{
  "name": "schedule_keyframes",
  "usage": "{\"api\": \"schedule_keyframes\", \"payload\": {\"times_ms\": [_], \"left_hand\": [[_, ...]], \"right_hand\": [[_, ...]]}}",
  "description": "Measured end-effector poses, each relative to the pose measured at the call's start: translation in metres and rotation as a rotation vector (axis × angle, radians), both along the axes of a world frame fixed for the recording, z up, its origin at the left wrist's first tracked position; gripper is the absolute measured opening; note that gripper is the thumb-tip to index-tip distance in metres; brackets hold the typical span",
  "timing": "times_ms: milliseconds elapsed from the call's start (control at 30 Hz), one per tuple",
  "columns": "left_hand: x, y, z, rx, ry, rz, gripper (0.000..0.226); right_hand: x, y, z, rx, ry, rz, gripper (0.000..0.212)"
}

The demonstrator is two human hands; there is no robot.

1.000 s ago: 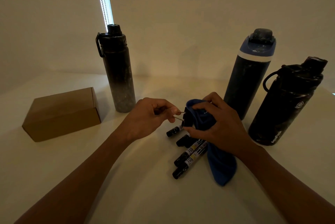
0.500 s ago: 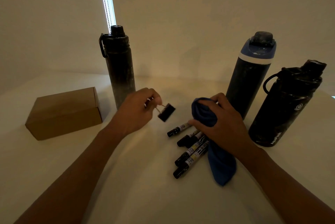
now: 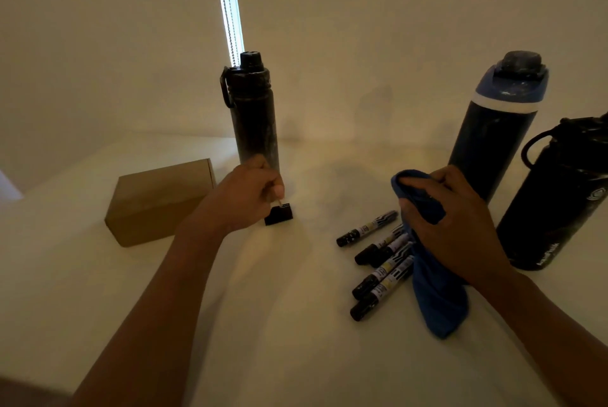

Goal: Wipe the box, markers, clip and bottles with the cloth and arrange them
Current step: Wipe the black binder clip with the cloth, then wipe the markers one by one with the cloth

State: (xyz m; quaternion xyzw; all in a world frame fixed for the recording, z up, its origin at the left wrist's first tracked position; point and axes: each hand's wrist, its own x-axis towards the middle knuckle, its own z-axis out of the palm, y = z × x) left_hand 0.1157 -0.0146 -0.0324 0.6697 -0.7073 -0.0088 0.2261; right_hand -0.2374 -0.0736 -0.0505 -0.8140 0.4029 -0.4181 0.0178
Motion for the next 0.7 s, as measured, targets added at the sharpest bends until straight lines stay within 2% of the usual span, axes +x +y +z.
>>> {"api": "schedule_keyframes", "payload": {"times_ms": [133, 267, 400, 567, 700], "left_hand": [[0.003, 0.004, 0.001, -0.054, -0.085, 0.005, 0.007], [-0.002, 0.008, 0.004, -0.203, -0.207, 0.08, 0.022], [-0.031, 0.009, 0.006, -0.342, -0.164, 0.046, 0.026], [-0.075, 0.004, -0.008, -0.133, -0.151, -0.176, 0.038], [-0.087, 0.003, -0.018, -0.074, -0.179, -0.235, 0.046]], "right_hand": [[0.0, 0.0, 0.001, 0.004, -0.024, -0.025, 0.035], [-0.002, -0.002, 0.003, -0.004, -0.064, -0.054, 0.033], [-0.006, -0.003, 0.005, 0.02, -0.131, -0.088, 0.018], [-0.006, -0.006, 0.005, 0.088, -0.198, -0.118, 0.008], [-0.006, -0.004, 0.008, 0.262, -0.37, -0.09, 0.009]]}}
